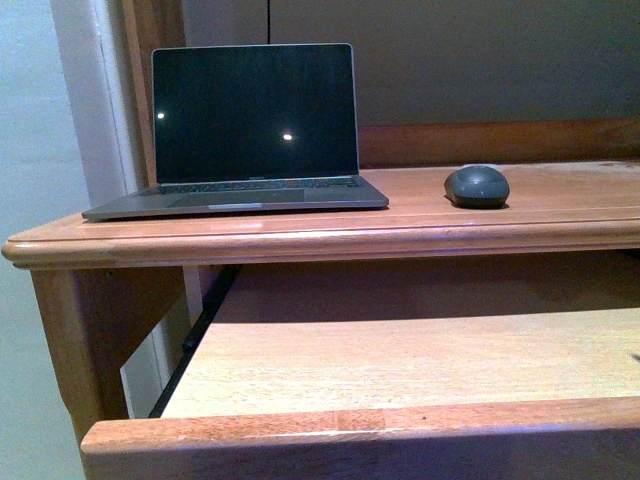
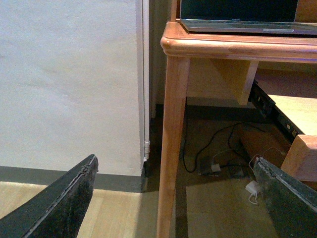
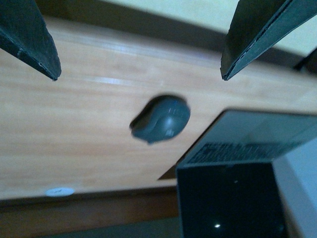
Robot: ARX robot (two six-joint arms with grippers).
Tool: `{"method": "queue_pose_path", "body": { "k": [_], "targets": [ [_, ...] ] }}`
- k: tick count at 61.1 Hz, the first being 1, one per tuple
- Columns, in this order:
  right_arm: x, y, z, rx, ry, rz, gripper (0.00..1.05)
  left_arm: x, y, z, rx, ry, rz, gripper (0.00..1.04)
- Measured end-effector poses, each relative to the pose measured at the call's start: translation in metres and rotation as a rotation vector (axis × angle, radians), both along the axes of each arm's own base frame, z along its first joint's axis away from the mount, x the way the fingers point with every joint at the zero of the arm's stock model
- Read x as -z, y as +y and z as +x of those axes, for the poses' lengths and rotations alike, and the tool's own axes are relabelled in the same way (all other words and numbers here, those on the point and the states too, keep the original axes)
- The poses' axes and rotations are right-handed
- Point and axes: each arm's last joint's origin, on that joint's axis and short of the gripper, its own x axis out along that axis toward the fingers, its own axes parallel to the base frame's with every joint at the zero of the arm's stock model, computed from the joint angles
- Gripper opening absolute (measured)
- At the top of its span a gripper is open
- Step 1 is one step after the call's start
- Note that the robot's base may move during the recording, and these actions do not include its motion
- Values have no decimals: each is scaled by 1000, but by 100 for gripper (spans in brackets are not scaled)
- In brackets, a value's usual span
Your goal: Place mouse
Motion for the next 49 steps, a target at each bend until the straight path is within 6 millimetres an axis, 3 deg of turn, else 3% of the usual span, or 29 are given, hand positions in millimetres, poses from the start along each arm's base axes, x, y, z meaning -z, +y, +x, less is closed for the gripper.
{"method": "queue_pose_path", "body": {
  "k": [9, 22, 35, 49],
  "targets": [
    [41, -25, -56, -133, 71, -51, 97, 0, 0, 0, 0, 0, 0, 97],
    [79, -28, -89, -276, 195, -90, 97, 0, 0, 0, 0, 0, 0, 97],
    [105, -19, -95, -333, 235, -246, 97, 0, 0, 0, 0, 0, 0, 97],
    [112, -7, -75, -300, 167, -349, 97, 0, 0, 0, 0, 0, 0, 97]
  ]
}}
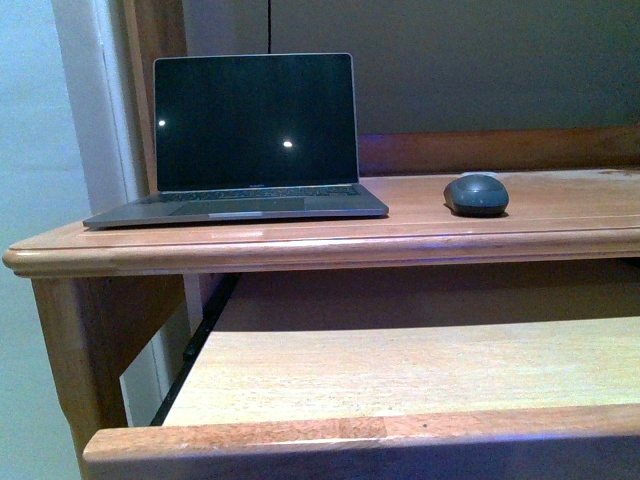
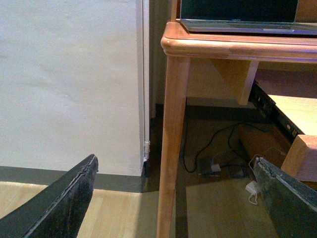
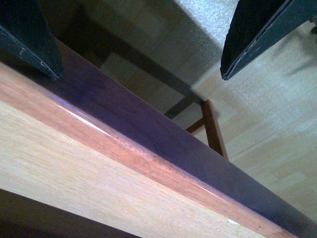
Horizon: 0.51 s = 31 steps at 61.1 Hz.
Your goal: Place mouse
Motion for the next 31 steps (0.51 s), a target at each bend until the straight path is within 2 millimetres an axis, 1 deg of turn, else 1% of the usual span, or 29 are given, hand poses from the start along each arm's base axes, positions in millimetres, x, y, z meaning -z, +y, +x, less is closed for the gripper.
{"method": "queue_pose_path", "body": {
  "k": [4, 15, 16, 21, 31],
  "targets": [
    [2, 7, 9, 17, -4, -13, 97, 0, 0, 0, 0, 0, 0, 97],
    [7, 33, 42, 73, -17, -22, 97, 0, 0, 0, 0, 0, 0, 97],
    [8, 38, 49, 96, -20, -17, 97, 0, 0, 0, 0, 0, 0, 97],
    [7, 52, 70, 154, -38, -8, 97, 0, 0, 0, 0, 0, 0, 97],
    [0, 76, 116, 332, -74, 22, 97, 0, 0, 0, 0, 0, 0, 97]
  ]
}}
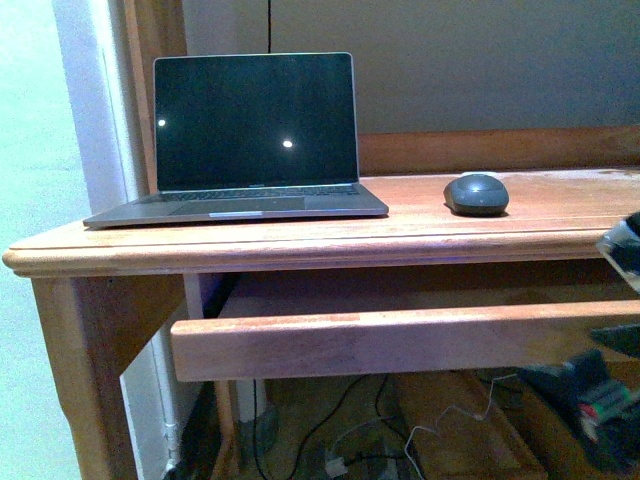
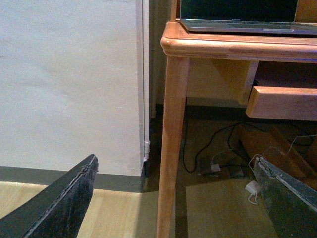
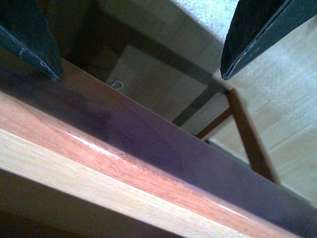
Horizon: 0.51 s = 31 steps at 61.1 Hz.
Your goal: Place mouse
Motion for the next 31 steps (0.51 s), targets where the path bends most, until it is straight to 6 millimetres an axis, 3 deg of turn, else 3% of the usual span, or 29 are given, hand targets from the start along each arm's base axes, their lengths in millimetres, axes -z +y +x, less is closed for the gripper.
{"method": "queue_pose_path", "body": {
  "k": [6, 12, 25, 31],
  "targets": [
    [-2, 11, 26, 112, -7, 12, 97, 0, 0, 0, 0, 0, 0, 97],
    [0, 18, 33, 196, 6, 42, 97, 0, 0, 0, 0, 0, 0, 97],
    [-5, 20, 33, 231, 8, 114, 97, 0, 0, 0, 0, 0, 0, 97],
    [-18, 6, 22, 274, -4, 152, 97, 0, 0, 0, 0, 0, 0, 97]
  ]
}}
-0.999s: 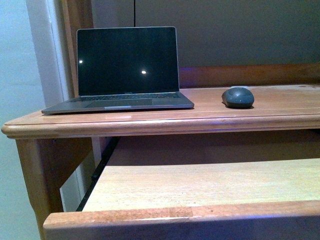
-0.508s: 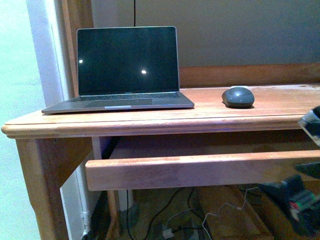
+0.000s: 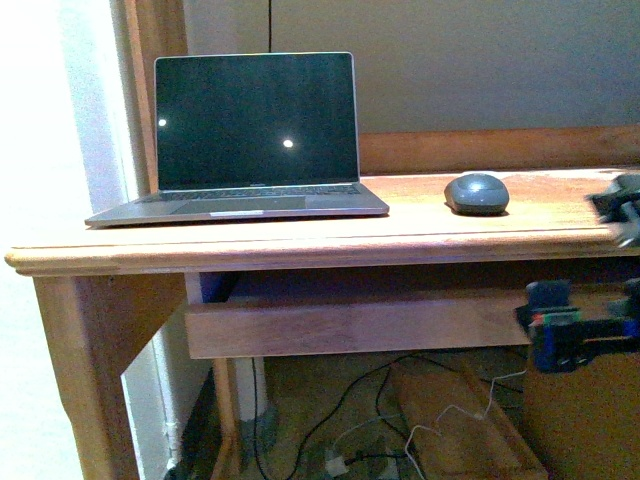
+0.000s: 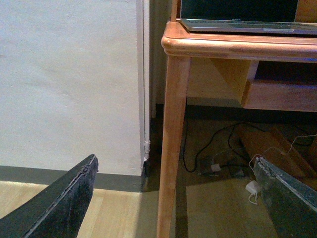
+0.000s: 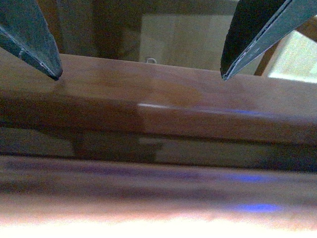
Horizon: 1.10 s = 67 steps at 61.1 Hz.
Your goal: Place mouse
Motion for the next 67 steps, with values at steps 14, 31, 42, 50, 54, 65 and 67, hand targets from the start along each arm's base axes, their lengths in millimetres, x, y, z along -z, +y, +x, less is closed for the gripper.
{"method": "queue_pose_path", "body": {
  "k": [14, 31, 42, 50, 54, 65, 67],
  "targets": [
    [-22, -39, -85, 122, -50, 134, 97, 0, 0, 0, 0, 0, 0, 97],
    [6, -48, -212, 270, 15, 355, 97, 0, 0, 0, 0, 0, 0, 97],
    [39, -35, -233, 268, -37, 375, 97, 0, 0, 0, 0, 0, 0, 97],
    [35, -32, -235, 213, -135, 356, 91, 0, 0, 0, 0, 0, 1, 97],
    [30, -26, -234, 117, -189, 238, 74, 0, 0, 0, 0, -1, 1, 97],
    [27, -25, -234, 77, -223, 57, 43, 0, 0, 0, 0, -1, 1, 97],
    [26, -25, -234, 75, -225, 43, 37, 0, 0, 0, 0, -1, 1, 97]
  ]
}}
